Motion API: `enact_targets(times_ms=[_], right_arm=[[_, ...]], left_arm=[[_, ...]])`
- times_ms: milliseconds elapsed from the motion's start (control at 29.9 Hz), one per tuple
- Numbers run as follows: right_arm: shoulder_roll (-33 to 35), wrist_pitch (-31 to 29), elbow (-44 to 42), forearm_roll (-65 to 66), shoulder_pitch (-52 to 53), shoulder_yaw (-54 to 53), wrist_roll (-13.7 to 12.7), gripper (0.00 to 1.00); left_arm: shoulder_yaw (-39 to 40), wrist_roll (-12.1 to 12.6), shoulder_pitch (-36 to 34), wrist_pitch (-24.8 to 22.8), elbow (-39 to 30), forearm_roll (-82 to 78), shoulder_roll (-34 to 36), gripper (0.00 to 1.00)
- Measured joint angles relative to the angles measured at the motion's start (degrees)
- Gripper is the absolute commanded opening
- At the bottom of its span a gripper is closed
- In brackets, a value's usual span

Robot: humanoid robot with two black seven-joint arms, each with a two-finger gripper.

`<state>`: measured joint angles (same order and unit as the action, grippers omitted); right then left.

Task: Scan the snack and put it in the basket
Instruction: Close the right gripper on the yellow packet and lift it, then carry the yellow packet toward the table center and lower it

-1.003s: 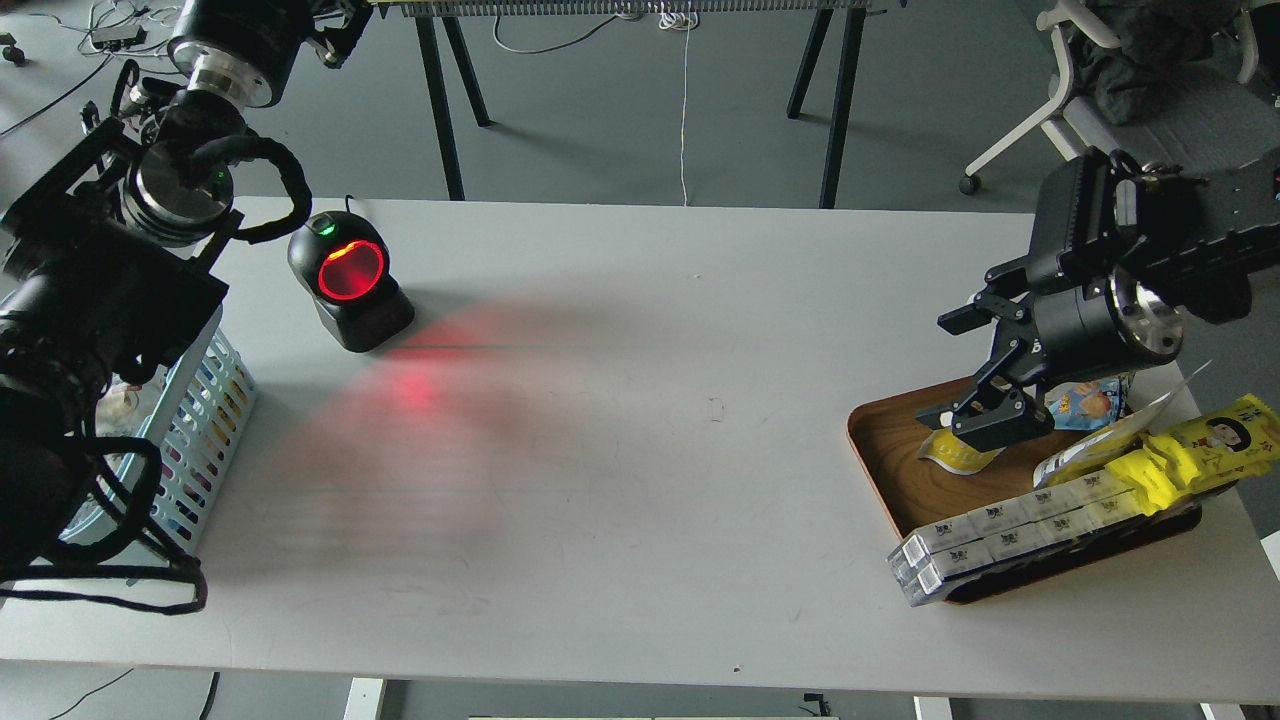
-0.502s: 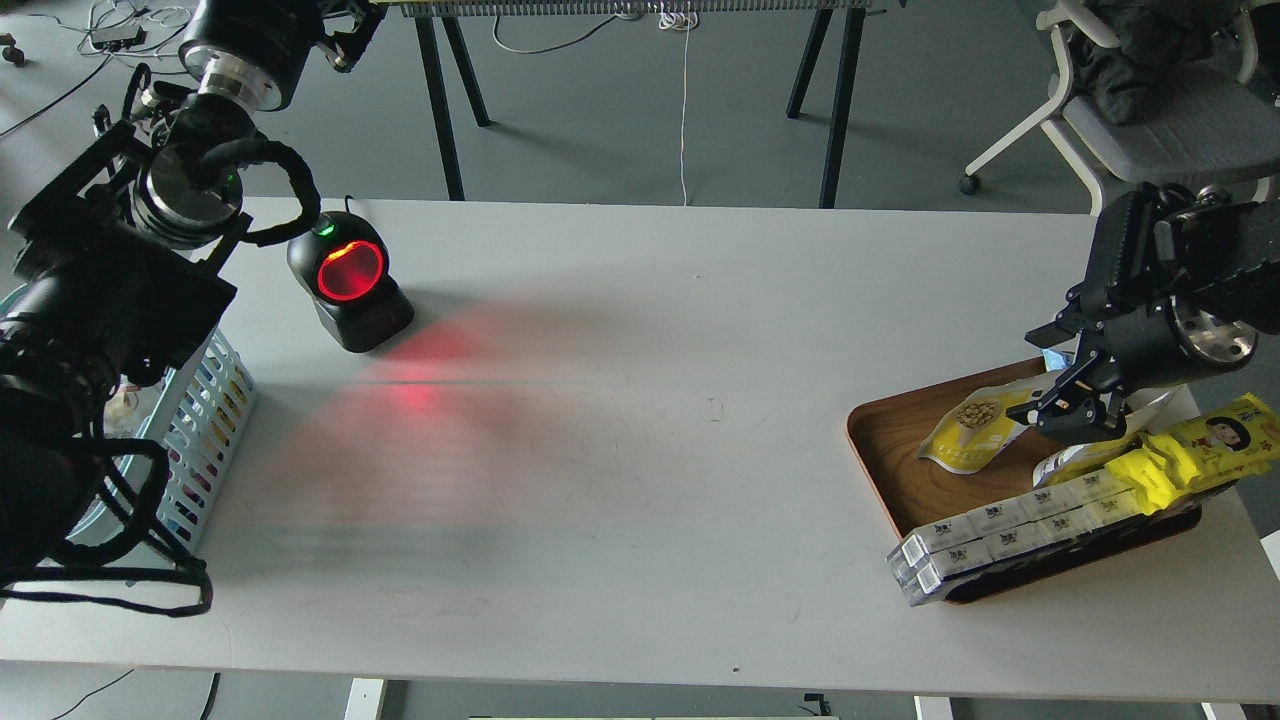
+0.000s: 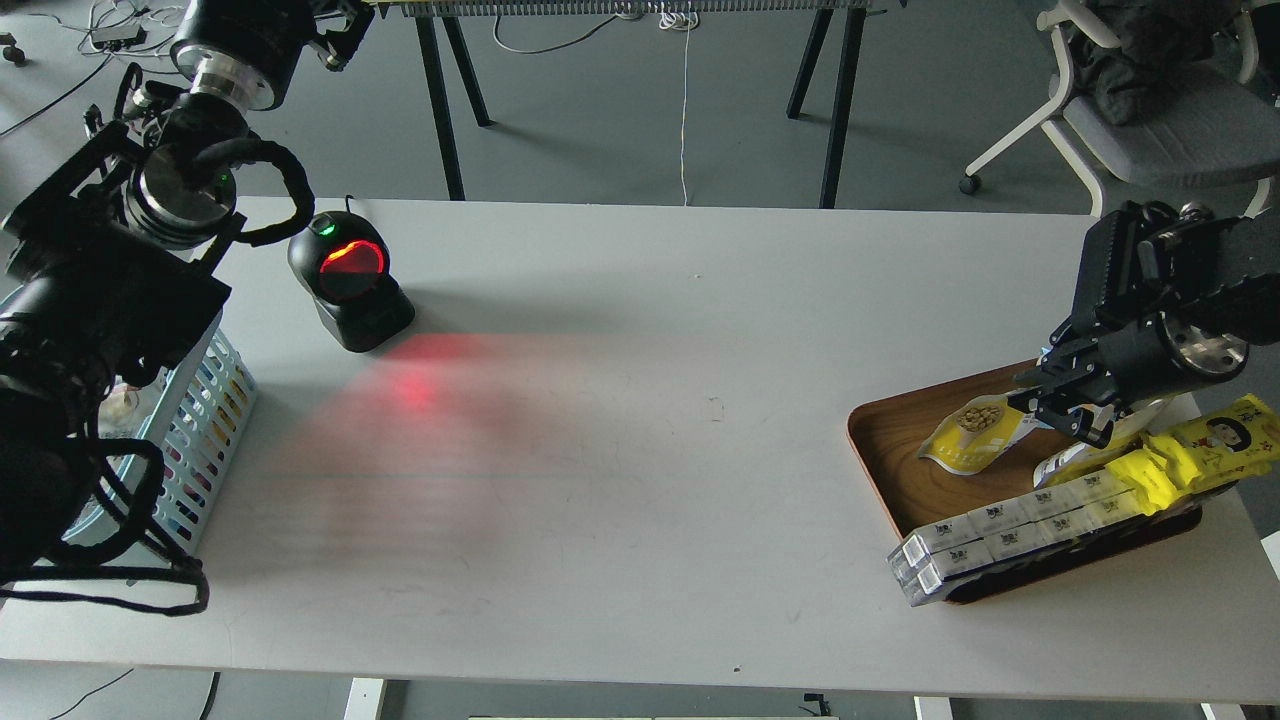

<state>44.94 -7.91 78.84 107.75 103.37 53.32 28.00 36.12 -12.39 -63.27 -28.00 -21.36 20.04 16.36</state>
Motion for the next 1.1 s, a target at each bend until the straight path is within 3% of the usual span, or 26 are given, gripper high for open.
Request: enact_targets(times_ms=[134,669,1104], right_arm=[[-0.02,0.00,-0.02,0.00,-0.06,-0.04,0.00,0.00],[0.01,1.95,-1.59,-0.52,0.10,-2.55,0.00,0.00],[-1.97,3.11,1.83,-2.73,9.56,-4.71,0.00,0.00]], left_arm=[[-0.01,0.00,0.00,0.00,0.00,0.00,-0.08,1.00],[-0.09,-0.01,0.00,0.00,0.07,0.00,-0.06,1.00],[0.01,-0.05,0.02,0.00,0.07,0.00,0.22,1.00]])
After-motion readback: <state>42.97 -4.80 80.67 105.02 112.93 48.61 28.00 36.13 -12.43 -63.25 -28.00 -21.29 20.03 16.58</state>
